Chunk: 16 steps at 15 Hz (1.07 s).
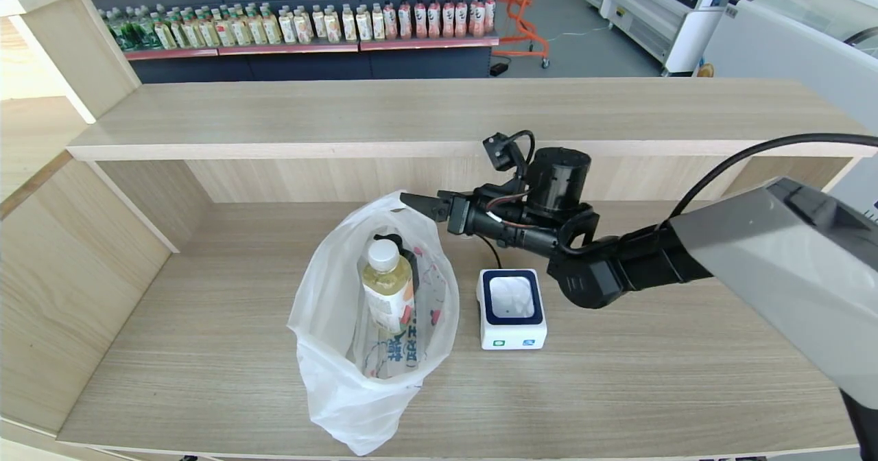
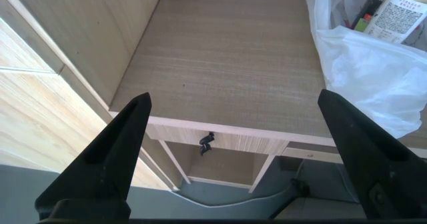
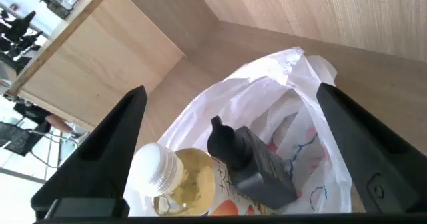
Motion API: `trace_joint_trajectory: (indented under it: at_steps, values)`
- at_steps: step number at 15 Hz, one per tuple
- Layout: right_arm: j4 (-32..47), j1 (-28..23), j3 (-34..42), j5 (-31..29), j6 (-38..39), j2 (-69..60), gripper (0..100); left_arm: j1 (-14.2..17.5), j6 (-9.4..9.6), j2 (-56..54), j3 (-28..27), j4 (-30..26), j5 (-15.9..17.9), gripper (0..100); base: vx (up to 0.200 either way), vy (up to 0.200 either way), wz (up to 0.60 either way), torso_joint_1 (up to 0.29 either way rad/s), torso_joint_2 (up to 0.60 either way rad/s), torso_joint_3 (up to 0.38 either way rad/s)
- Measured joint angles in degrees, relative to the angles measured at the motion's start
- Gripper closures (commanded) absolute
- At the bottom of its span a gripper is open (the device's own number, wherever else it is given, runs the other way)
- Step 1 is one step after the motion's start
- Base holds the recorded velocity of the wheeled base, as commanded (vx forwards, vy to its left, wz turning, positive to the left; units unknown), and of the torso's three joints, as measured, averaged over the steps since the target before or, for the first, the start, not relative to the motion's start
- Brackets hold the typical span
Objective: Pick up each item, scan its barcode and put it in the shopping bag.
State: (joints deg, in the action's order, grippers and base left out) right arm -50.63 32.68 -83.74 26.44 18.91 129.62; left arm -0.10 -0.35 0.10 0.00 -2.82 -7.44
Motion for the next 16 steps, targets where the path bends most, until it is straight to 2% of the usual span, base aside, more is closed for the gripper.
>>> trace_joint_trajectory:
  at_steps: [2, 6, 9, 12, 14, 16]
  values:
    - [0.0, -1.1, 6.8, -0.1, -0.7, -5.6, 0, 0.0, -0.02, 0.0, 0.0, 0.0, 0.0, 0, 0.0, 0.0, 0.0, 0.0, 0.0, 0.0]
    - [0.4, -5.9, 28.4, -0.4, -3.8, -25.9, 0, 0.0, 0.0, 0.0, 0.0, 0.0, 0.0, 0, 0.0, 0.0, 0.0, 0.0, 0.0, 0.0]
    - [3.1, -14.5, 48.0, -1.6, -10.2, -43.5, 0, 0.0, -0.05, 0.0, 0.0, 0.0, 0.0, 0, 0.0, 0.0, 0.0, 0.0, 0.0, 0.0]
    - [6.3, -23.2, 65.2, -7.6, -15.1, -60.6, 0, 0.0, -0.05, 0.0, 0.0, 0.0, 0.0, 0, 0.0, 0.0, 0.0, 0.0, 0.0, 0.0]
    - [11.3, -25.3, 73.6, -11.2, -17.2, -72.9, 0, 0.0, -0.05, 0.0, 0.0, 0.0, 0.0, 0, 0.0, 0.0, 0.0, 0.0, 0.0, 0.0]
    - [21.2, -27.0, 78.0, -13.6, -19.0, -86.5, 0, 0.0, 0.02, 0.0, 0.0, 0.0, 0.0, 0, 0.0, 0.0, 0.0, 0.0, 0.0, 0.0]
